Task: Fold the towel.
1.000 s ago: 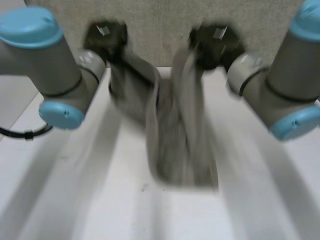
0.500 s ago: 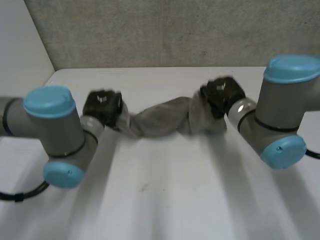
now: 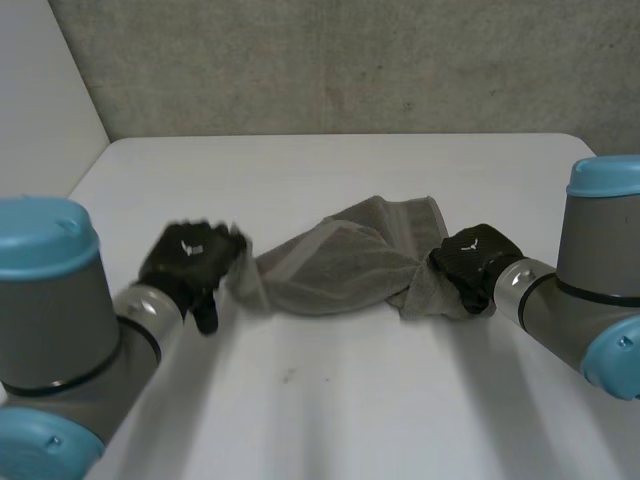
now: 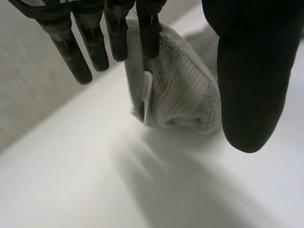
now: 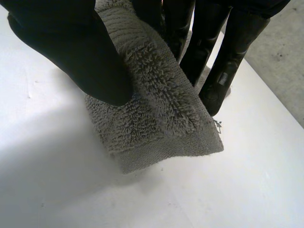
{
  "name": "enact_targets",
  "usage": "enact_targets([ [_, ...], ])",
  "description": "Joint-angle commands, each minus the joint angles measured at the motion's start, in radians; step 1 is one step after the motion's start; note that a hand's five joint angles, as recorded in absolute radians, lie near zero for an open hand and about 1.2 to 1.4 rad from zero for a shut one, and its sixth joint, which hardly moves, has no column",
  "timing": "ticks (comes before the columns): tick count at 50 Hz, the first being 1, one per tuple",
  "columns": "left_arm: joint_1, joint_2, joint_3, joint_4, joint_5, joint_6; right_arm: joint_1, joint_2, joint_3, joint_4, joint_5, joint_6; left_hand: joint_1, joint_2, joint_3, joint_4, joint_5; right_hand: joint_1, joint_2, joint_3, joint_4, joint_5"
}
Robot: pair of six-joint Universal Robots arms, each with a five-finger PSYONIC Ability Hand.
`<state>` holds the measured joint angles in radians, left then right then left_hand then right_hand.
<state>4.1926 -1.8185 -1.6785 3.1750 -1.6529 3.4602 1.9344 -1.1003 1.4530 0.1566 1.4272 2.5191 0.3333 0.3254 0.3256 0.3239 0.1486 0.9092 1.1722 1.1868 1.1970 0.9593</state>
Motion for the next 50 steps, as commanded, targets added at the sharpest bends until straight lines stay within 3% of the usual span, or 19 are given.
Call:
enact_targets([
  [1,0.018,0.001,0.135,0.006,0.004,-0.016,-0.006,-0.007,0.049,-0.058,-0.005,-0.003,-0.035,-0.027,-0.027,-0.025,-0.025,0.487,0.224,0.209,0.199,0.262],
  [14,0.018,-0.261,0.376,-0.026,0.001,-0.174,-0.005,-0.009,0.053,-0.063,-0.005,-0.005,-0.023,-0.015,-0.015,-0.014,-0.013,0.487,0.224,0.209,0.199,0.262],
  [20,0.017,-0.259,0.411,-0.093,-0.001,-0.228,-0.011,-0.006,0.053,-0.078,-0.005,-0.008,0.133,0.140,0.140,0.142,0.143,0.487,0.224,0.209,0.199,0.262],
  [29,0.017,-0.257,0.398,-0.125,0.004,-0.231,-0.040,-0.007,0.044,-0.091,-0.005,-0.006,0.121,0.129,0.129,0.130,0.131,0.487,0.224,0.209,0.199,0.262],
  [37,0.014,-0.252,0.318,-0.250,-0.008,-0.236,-0.040,0.000,0.047,-0.092,-0.005,-0.006,0.071,0.079,0.079,0.080,0.081,0.487,0.224,0.209,0.199,0.262],
  [45,0.011,-0.173,0.149,-0.193,0.008,-0.193,-0.040,0.010,0.044,-0.098,-0.005,-0.008,0.051,0.058,0.058,0.060,0.061,0.487,0.224,0.209,0.199,0.262],
  [48,0.020,-0.148,0.088,-0.113,0.027,-0.107,-0.040,0.011,0.046,-0.100,-0.005,-0.008,0.048,0.055,0.055,0.057,0.058,0.487,0.224,0.209,0.199,0.262],
  [50,0.043,-0.142,0.031,-0.044,0.070,0.015,-0.040,0.011,0.047,-0.098,-0.005,-0.008,0.051,0.058,0.058,0.060,0.061,0.487,0.224,0.209,0.199,0.262],
])
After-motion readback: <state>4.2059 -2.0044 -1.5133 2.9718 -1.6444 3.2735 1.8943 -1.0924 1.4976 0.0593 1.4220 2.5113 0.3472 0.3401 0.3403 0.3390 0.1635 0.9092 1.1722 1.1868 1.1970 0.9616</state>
